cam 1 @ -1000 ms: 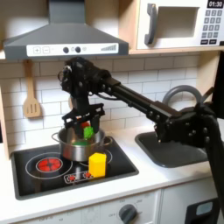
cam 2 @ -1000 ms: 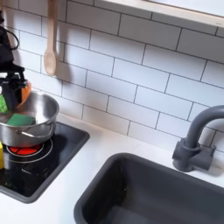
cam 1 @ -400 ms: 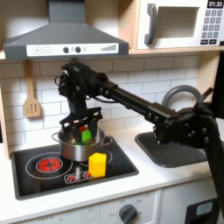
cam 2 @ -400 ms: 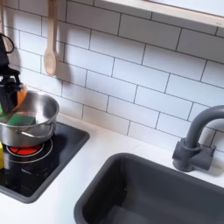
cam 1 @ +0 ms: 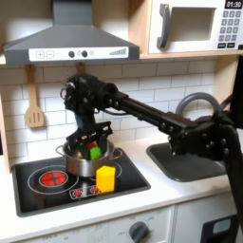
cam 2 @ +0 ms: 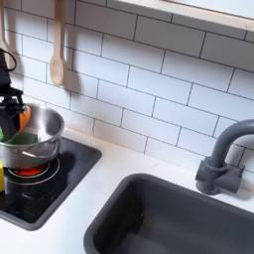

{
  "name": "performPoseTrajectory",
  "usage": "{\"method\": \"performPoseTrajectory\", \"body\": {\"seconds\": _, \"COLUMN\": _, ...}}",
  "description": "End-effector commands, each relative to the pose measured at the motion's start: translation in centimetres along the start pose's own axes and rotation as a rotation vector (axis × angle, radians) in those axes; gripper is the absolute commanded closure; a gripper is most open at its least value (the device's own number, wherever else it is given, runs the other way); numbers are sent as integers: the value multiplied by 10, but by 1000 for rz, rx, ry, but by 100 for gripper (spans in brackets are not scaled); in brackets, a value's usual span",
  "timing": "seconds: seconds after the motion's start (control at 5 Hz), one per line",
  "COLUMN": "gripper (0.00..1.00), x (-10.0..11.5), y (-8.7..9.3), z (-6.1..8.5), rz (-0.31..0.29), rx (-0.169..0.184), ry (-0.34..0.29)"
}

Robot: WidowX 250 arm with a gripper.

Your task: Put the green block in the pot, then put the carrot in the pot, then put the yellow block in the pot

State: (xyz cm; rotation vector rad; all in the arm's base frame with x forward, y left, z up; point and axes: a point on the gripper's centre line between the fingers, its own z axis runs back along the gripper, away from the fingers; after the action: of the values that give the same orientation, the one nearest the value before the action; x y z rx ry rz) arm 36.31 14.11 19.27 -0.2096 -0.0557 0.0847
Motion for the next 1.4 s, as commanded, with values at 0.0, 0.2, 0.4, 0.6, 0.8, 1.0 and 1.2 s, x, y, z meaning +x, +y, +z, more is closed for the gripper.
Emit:
{"method": "performPoseTrajectory", "body": {"seconds": 0.0, "gripper": 0, "x": 0, "y": -2, "z": 1, "rz": -3, "rx": -3, "ry": 2}}
{"method": "performPoseTrajectory", "body": {"seconds": 0.2, "gripper": 0, "x": -2, "y": -1, "z": 2, "rz": -2, "rx": -8, "ry": 5}}
{"method": "performPoseTrajectory", "body": {"seconds": 0.4, "gripper": 0, "x": -3, "y": -9, "z": 7, "rz": -22, "rx": -7, "ry": -8}}
{"method": "performPoseTrajectory", "body": {"seconds": 0.6, "gripper": 0, "x": -7, "y": -17, "z": 26, "rz": -35, "rx": 19, "ry": -54}}
{"method": "performPoseTrajectory", "body": {"seconds": 0.8, "gripper": 0, "x": -12, "y": -25, "z": 27, "rz": -45, "rx": 17, "ry": -51}}
{"method": "performPoseTrajectory", "body": {"seconds": 1.0, "gripper": 0, "x": -18, "y": -32, "z": 18, "rz": -58, "rx": 14, "ry": -23}}
{"method": "performPoseTrajectory", "body": {"seconds": 1.2, "gripper": 0, "x": -27, "y": -31, "z": 17, "rz": -31, "rx": 4, "ry": -20}}
